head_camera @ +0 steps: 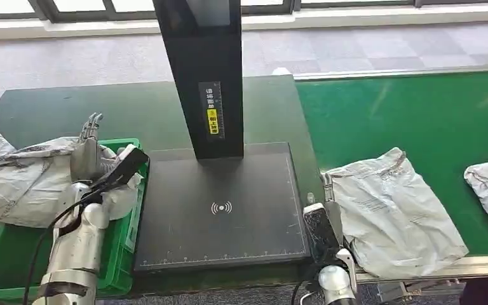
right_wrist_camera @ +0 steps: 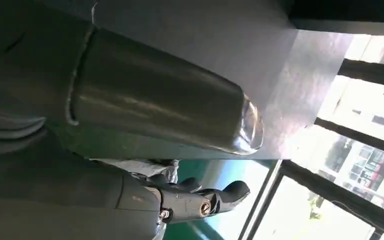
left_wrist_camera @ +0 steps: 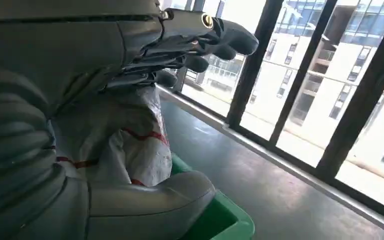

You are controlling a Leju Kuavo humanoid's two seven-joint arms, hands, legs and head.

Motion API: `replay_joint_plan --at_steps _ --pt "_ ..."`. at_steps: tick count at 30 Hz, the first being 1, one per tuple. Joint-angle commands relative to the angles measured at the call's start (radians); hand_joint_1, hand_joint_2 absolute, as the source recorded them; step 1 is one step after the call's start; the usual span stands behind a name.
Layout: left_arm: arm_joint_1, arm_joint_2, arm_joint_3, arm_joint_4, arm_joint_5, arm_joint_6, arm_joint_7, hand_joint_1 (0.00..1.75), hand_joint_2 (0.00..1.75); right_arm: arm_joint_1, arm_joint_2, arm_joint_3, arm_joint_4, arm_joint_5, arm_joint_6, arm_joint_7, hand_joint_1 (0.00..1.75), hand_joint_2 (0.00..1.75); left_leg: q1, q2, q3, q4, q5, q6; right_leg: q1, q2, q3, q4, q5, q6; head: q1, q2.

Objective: Moved the parcel from conveyor to table for the left to box.

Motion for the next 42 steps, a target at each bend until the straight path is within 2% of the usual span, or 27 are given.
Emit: replay_joint_plan --at_steps 1,2,3,6,9,11,13,16,19,21,22,25,28,31,32,36,38,42 --pt "-0.306 0.183 -0.068 0.354 -0.186 -0.154 0.105 0.0 1.75 0.004 0.009 -0.09 0.035 -0.004 0.008 0.001 0.0 0.0 0.002 -0.006 -0.001 0.001 0.0 0.0 0.002 -0.009 0.002 0.0 -0.002 -0.001 0.0 0.0" --pt "-0.398 0.217 -0.078 0.451 -0.211 -0.2 0.086 0.0 1.75 0.008 0.009 -0.096 0.027 -0.004 0.013 0.002 0.0 0.0 0.002 -0.004 -0.002 0.002 0.001 0.0 0.002 -0.006 0.0 0.001 -0.001 -0.001 0.0 0.0" --pt "-0.424 0.226 -0.074 0.469 -0.212 -0.205 0.083 0.0 1.75 0.009 0.009 -0.098 0.025 -0.004 0.015 0.003 0.0 0.0 0.002 -0.006 -0.003 0.002 0.001 0.0 0.003 -0.009 0.0 0.001 -0.001 -0.002 0.0 0.0" --pt "-0.432 0.226 -0.075 0.486 -0.217 -0.201 0.076 0.0 1.75 0.01 0.01 -0.099 0.023 -0.004 0.017 0.003 0.0 0.0 0.002 -0.007 -0.003 0.002 0.002 0.0 0.003 -0.012 -0.001 0.002 -0.001 -0.002 0.0 0.0" --pt "-0.42 0.219 -0.074 0.487 -0.218 -0.186 0.076 0.0 1.75 0.01 0.011 -0.099 0.023 -0.003 0.016 0.003 0.0 0.0 0.001 -0.001 -0.001 0.0 0.002 -0.002 0.002 -0.003 -0.001 0.0 0.001 -0.002 0.0 0.0" --pt "-0.416 0.218 -0.074 0.487 -0.218 -0.183 0.077 0.0 1.75 0.01 0.011 -0.099 0.023 -0.003 0.016 0.003 0.0 0.0 0.001 -0.002 0.0 -0.001 0.002 -0.002 0.002 -0.005 0.0 0.0 0.001 -0.002 0.0 0.0" --pt "-0.494 0.248 -0.069 0.532 -0.218 -0.224 0.074 0.0 1.75 0.013 0.012 -0.106 0.021 -0.004 0.014 0.007 0.0 0.0 0.002 -0.004 0.0 0.0 0.002 -0.001 0.003 -0.008 0.001 -0.001 0.0 -0.002 0.0 0.0" --pt "-0.672 0.317 -0.06 0.615 -0.249 -0.217 0.137 0.0 1.75 0.031 0.013 -0.125 0.007 -0.005 0.017 0.01 0.0 0.0 0.003 -0.002 -0.005 0.003 0.001 -0.002 0.004 -0.005 -0.003 0.002 0.001 -0.003 0.0 0.0" --pt "-0.728 0.348 -0.072 0.606 -0.347 -0.167 0.276 0.0 1.75 0.054 0.023 -0.144 -0.027 -0.001 0.021 0.012 0.0 0.0 0.005 -0.005 -0.007 0.005 0.001 -0.003 0.006 -0.009 -0.005 0.004 0.0 -0.004 0.0 0.0" --pt "-0.73 0.362 -0.059 0.587 -0.356 -0.17 0.288 0.0 1.75 0.062 0.025 -0.148 -0.037 0.002 0.022 0.014 0.0 0.0 0.005 -0.005 -0.006 0.004 0.001 -0.003 0.006 -0.01 -0.004 0.004 -0.001 -0.004 0.0 0.0" --pt "-0.73 0.374 -0.037 0.564 -0.355 -0.155 0.296 0.0 1.75 0.067 0.026 -0.154 -0.043 0.003 0.021 0.017 0.0 0.0 0.004 -0.001 -0.005 0.001 0.002 -0.004 0.005 -0.005 -0.005 0.002 0.001 -0.005 0.0 0.0" --pt "-0.708 0.384 0.048 0.475 -0.334 -0.125 0.262 0.0 1.75 0.074 0.03 -0.173 -0.047 0.011 0.027 0.022 0.0 0.0 0.004 0.002 -0.004 0.0 0.002 -0.004 0.004 -0.001 -0.005 0.002 0.002 -0.004 0.0 0.0" --pt "-0.605 0.363 0.091 0.33 -0.351 -0.013 0.3 0.0 1.75 0.071 0.036 -0.179 -0.036 0.019 0.021 0.023 0.0 0.0 0.004 0.002 -0.003 0.0 0.002 -0.004 0.005 -0.001 -0.004 0.001 0.002 -0.005 0.0 0.0" --pt "-0.484 0.282 0.127 0.149 -0.338 0.09 0.278 0.0 1.75 0.069 0.041 -0.177 -0.034 0.022 0.011 0.024 0.0 0.0 0.003 0.002 0.0 -0.004 0.003 -0.003 0.004 -0.002 -0.001 -0.001 0.002 -0.005 0.0 0.0" --pt "-0.451 0.242 0.134 0.074 -0.309 0.117 0.249 0.0 1.75 0.07 0.042 -0.179 -0.037 0.02 0.008 0.025 0.0 0.0 0.003 0.0 -0.003 -0.002 0.003 -0.004 0.003 -0.003 -0.003 0.0 0.002 -0.004 0.0 0.0" --pt "-0.383 0.163 0.107 -0.112 -0.165 0.172 0.16 0.0 1.75 0.07 0.044 -0.186 -0.047 0.015 0.003 0.023 0.0 0.0 0.003 -0.005 -0.003 -0.002 0.004 -0.003 0.004 -0.008 -0.001 -0.001 0.001 -0.004 0.0 0.0" --pt "-0.318 0.123 0.065 -0.247 0.076 0.176 0.038 0.0 1.75 0.072 0.048 -0.203 -0.061 -0.009 -0.03 0.005 0.0 0.0 0.003 -0.005 -0.004 -0.001 0.003 -0.003 0.004 -0.007 -0.001 -0.001 0.001 -0.004 0.0 0.0" --pt "-0.274 0.111 0.042 -0.301 0.134 0.19 0.017 0.0 1.75 0.073 0.043 -0.203 -0.07 -0.014 -0.035 -0.002 0.0 0.0 0.002 -0.002 -0.003 -0.002 0.003 -0.004 0.002 -0.005 -0.002 -0.001 0.001 -0.004 0.0 0.0"
